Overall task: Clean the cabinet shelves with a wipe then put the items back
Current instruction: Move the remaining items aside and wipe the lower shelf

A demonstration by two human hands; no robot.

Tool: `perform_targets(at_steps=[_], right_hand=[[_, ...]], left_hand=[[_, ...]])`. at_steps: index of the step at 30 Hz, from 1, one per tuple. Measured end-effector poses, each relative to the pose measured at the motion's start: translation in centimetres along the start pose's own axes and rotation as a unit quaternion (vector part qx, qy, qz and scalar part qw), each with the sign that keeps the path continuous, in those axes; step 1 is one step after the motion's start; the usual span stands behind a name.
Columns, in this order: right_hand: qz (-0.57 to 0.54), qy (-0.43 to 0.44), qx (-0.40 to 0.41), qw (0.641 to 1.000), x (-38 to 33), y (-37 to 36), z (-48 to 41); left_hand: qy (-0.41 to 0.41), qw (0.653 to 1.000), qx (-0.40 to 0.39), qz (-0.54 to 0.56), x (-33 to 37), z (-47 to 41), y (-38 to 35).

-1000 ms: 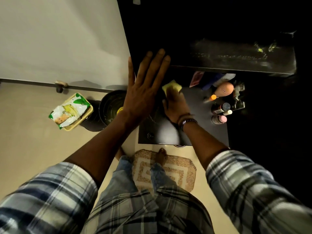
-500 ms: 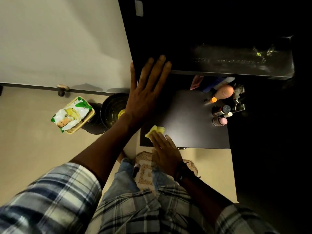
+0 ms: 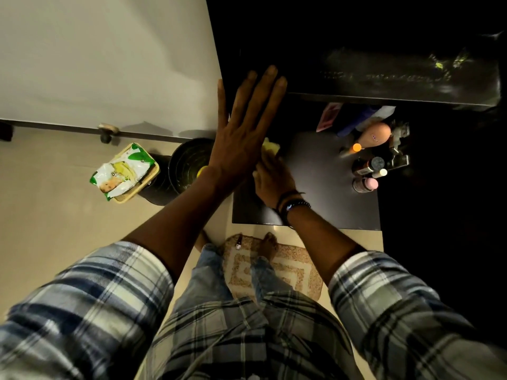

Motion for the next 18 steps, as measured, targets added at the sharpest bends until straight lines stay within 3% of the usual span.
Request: perform_targets(at_steps=[6,10,14,18], right_hand=[[0.048,0.100,-0.035,0.993,-2.8,-3.7,10.9],[0.060,0.023,-0.011,0.998,2.1,-2.0,14.6],[0.037,-0.058,0.004,0.998,5.6,0.9,9.3],[-0.010,-0.047,0.005,0.999,5.8,4.1,-1.4]], left_hand=[[0.002,1.000,0.010,0.004,0.1,0.1,0.1],[0.002,1.000,0.014,0.007,0.1,0.1,0.0],[0.008,1.000,0.022,0.000,0.2,0.1,-0.1],[0.008,1.000,0.004,-0.002,0.1,0.1,0.0]])
Point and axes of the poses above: each hand's wrist, its own z-axis away from the middle knuckle, its own y-axis out of the back of the hand, x = y × z, the point moved 6 cm from there along -z, towards the middle knuckle, and after that the axes turned 5 degrees about y, right-handed, at the moved point
